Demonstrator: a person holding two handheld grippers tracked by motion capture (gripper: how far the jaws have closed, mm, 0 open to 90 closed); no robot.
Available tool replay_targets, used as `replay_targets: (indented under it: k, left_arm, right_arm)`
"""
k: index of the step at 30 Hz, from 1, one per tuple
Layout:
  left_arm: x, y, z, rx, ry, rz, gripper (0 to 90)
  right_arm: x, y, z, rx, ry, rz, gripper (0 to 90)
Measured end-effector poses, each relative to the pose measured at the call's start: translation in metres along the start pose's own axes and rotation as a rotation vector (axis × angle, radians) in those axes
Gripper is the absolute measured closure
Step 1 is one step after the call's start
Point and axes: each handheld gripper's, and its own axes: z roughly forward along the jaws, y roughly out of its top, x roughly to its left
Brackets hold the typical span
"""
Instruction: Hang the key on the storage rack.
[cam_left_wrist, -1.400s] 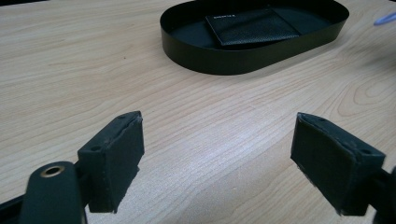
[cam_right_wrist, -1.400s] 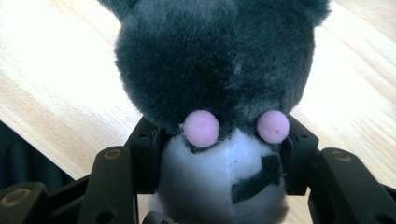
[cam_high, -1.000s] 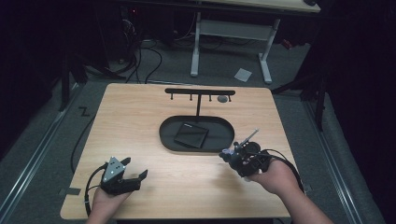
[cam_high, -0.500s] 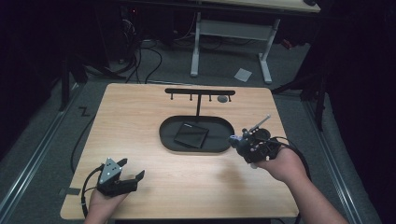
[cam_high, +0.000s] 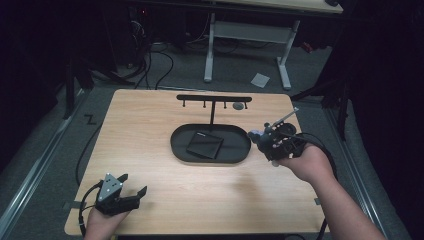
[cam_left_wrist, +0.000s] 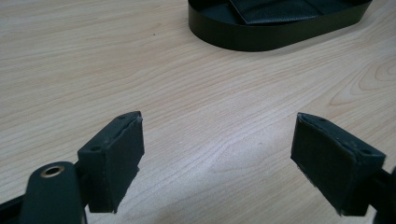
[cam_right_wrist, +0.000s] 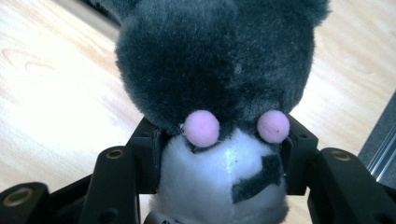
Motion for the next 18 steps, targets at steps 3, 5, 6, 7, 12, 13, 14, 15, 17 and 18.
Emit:
replay_targets:
  k: [3, 5, 6, 7, 12, 13, 14, 15, 17, 18]
  left_arm:
    - [0.0, -0.001, -0.002, 0.001, 0.003, 0.002, 17.5]
    - [0.0, -0.002, -0.003, 0.0, 0.006, 0.001, 17.5]
    - [0.002, -0.002, -0.005, -0.003, 0.009, -0.005, 17.5]
    - [0.002, -0.002, -0.005, -0.003, 0.009, -0.005, 17.5]
    - [0.004, -0.003, -0.008, -0.007, 0.008, -0.018, 17.5]
    - [0.003, -0.003, -0.008, -0.01, 0.007, -0.017, 17.5]
    - [0.003, -0.003, -0.008, -0.01, 0.007, -0.017, 17.5]
    - [0.003, -0.003, -0.008, -0.011, 0.006, -0.015, 17.5]
    - [0.002, -0.002, -0.007, -0.01, 0.001, -0.014, 17.5]
    - [0.002, -0.002, -0.007, -0.01, 0.0, -0.014, 17.5]
  right_arm:
    - [-0.001, 0.006, -0.004, -0.01, -0.003, 0.0, 46.4]
    - [-0.002, 0.014, -0.007, -0.02, -0.007, 0.001, 46.4]
    - [-0.002, 0.018, -0.008, -0.026, -0.012, 0.001, 46.4]
    - [-0.002, 0.018, -0.008, -0.026, -0.012, 0.001, 46.4]
    - [-0.005, 0.036, -0.016, -0.06, -0.026, 0.011, 46.4]
    - [-0.006, 0.038, -0.017, -0.065, -0.033, 0.014, 46.4]
    - [-0.006, 0.041, -0.019, -0.069, -0.034, 0.018, 46.4]
    - [-0.006, 0.041, -0.019, -0.069, -0.034, 0.018, 46.4]
    - [-0.007, 0.049, -0.022, -0.076, -0.04, 0.023, 46.4]
    - [-0.007, 0.052, -0.023, -0.08, -0.044, 0.021, 46.4]
